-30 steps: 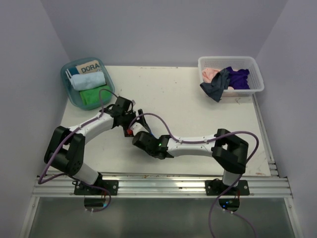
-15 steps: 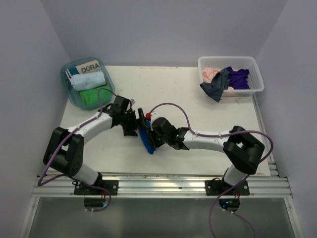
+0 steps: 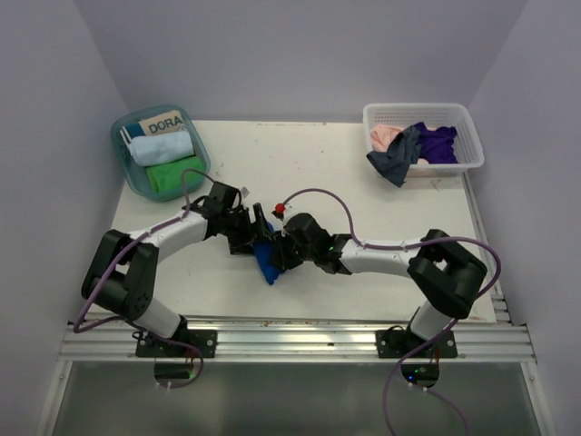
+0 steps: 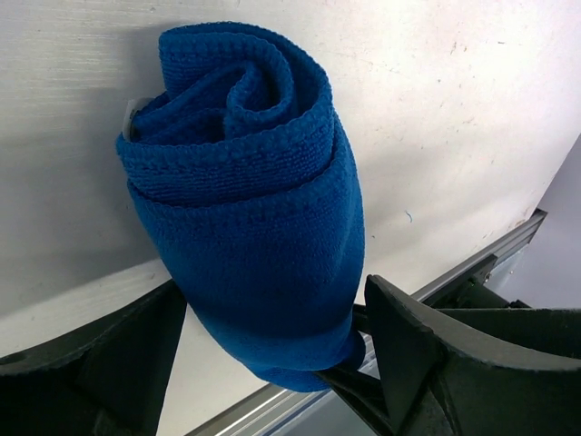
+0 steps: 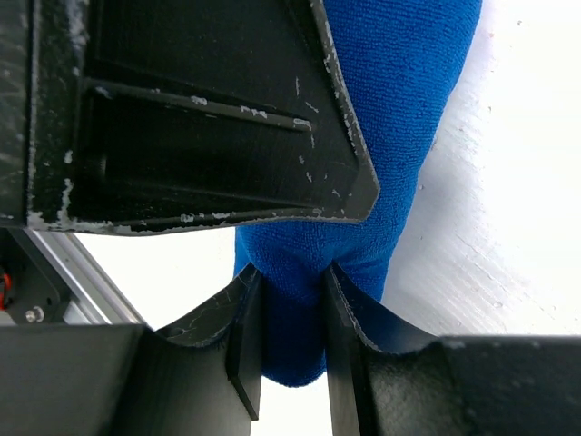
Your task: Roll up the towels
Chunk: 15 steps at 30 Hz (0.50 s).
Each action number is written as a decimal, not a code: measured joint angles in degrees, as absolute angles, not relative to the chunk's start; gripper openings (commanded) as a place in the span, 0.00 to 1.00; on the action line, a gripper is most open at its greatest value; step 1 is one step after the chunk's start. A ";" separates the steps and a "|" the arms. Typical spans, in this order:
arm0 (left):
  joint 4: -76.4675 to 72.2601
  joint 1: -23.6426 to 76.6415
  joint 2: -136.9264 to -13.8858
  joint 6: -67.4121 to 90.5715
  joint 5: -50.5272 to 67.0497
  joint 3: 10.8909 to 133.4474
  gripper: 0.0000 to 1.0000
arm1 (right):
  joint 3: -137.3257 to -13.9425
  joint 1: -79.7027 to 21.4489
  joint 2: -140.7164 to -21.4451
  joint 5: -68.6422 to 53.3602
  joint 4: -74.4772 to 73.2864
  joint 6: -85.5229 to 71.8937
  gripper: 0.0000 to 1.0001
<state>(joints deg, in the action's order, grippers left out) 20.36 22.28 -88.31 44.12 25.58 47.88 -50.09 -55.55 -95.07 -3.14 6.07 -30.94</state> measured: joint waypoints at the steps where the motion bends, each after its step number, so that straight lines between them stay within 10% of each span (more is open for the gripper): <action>1: 20.12 22.28 -88.31 44.31 25.56 47.75 0.82 | -49.95 -55.29 -95.07 -3.57 6.33 -31.16 0.27; 15: 16.91 22.35 -89.65 45.52 25.39 46.15 0.78 | -47.68 -53.08 -95.07 -7.31 10.17 -34.37 0.27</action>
